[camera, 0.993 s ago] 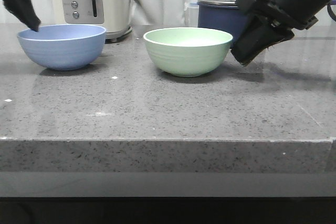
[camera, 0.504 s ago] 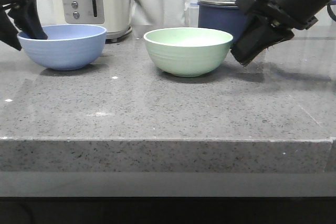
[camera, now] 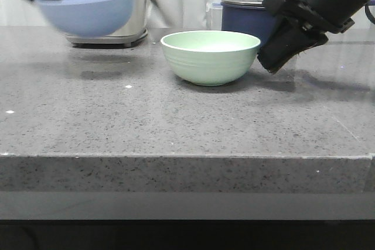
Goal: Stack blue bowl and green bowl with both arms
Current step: 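Grasp the light blue bowl rim with the left gripper, then lift the blue bowl and lower it into the green bowl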
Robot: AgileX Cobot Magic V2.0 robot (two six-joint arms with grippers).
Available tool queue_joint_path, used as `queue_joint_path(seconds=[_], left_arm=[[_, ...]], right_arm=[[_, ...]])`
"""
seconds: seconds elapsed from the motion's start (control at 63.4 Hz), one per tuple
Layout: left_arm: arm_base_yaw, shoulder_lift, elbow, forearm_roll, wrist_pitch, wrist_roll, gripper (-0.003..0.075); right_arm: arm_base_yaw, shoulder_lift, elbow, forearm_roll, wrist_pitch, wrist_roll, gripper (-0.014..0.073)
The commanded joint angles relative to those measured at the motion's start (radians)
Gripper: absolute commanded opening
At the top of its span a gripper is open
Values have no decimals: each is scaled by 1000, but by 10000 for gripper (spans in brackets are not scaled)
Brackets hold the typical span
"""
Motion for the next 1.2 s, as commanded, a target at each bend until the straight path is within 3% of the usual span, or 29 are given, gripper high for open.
queue_joint_path(seconds=[0.0,0.236,0.426,1.088,1.182], left_arm=[[-67,-53,-103,-31,-21,2,-20],[-233,31,-240,-10,-11,1,-20],[-310,111,-279,35,7,-3,-20],[-322,169,-279,-1,-10,3,-18],[-322,171,-279,-1,-12,3,16]], right_arm=[[-1,-38,-23,37,-21,-14,-63],[-1,-38,-23,37,-21,-14,-63],[-1,-38,-23,37,-21,-14,-63],[-1,-38,-23,37,-18,-14,-63],[-1,-38,-23,37,-18,-14,-63]])
